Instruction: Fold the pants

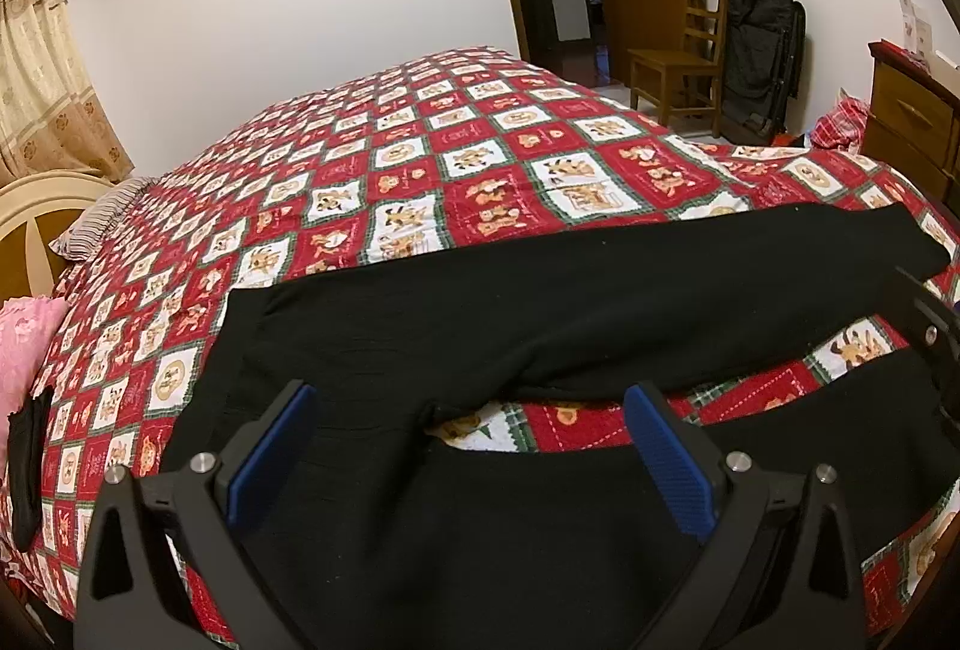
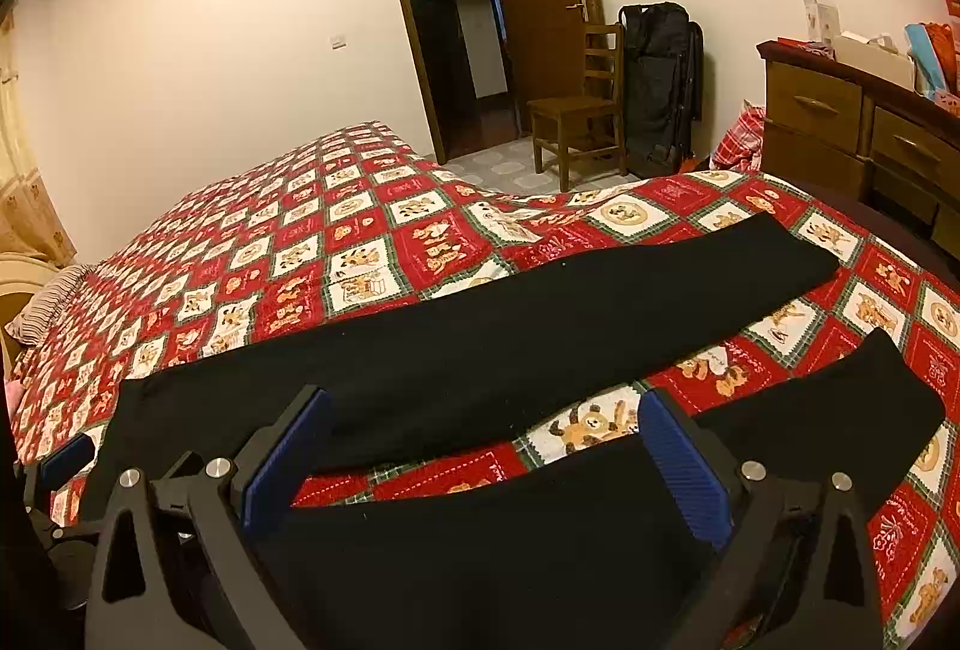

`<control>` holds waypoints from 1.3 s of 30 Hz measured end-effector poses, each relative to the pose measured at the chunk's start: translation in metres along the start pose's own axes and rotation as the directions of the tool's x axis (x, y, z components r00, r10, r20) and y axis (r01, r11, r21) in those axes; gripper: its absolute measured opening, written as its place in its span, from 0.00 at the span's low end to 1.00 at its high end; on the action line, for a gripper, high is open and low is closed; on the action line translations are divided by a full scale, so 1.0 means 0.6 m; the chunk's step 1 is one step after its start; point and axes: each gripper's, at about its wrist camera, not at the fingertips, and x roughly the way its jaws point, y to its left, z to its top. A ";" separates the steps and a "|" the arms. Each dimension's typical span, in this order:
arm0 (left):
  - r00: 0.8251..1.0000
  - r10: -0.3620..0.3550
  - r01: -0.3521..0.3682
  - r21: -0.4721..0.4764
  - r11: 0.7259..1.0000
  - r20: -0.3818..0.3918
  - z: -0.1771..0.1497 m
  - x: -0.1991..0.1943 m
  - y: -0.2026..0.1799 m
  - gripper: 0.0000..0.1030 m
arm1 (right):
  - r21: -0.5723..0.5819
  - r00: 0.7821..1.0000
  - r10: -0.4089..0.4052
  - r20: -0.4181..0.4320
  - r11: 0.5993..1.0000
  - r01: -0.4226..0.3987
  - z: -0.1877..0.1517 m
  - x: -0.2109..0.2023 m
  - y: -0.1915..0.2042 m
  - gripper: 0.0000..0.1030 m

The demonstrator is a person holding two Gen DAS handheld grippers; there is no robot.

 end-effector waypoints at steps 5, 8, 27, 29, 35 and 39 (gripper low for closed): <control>1.000 0.007 -0.007 0.012 1.000 0.001 -0.002 0.001 -0.006 1.00 | 0.001 1.000 -0.004 -0.003 1.000 0.004 -0.001 0.002 0.004 0.99; 1.000 0.009 -0.009 0.016 1.000 0.002 -0.004 0.000 -0.007 1.00 | 0.002 1.000 -0.004 -0.007 1.000 0.004 -0.003 0.003 0.003 0.99; 1.000 0.012 -0.012 0.020 1.000 -0.001 -0.005 0.001 -0.002 1.00 | 0.004 1.000 -0.005 -0.020 1.000 0.005 -0.007 0.008 0.004 0.99; 1.000 0.012 -0.012 0.021 1.000 -0.001 -0.007 0.002 0.000 1.00 | 0.005 1.000 -0.005 -0.021 1.000 0.005 -0.006 0.009 0.004 0.99; 1.000 0.010 -0.010 0.021 1.000 -0.002 -0.008 0.002 0.000 1.00 | 0.004 1.000 -0.004 -0.021 1.000 0.005 -0.006 0.009 0.003 0.99; 1.000 0.010 -0.010 0.020 1.000 -0.002 -0.007 0.002 -0.001 1.00 | 0.004 1.000 -0.006 -0.024 1.000 0.006 -0.006 0.010 0.003 0.99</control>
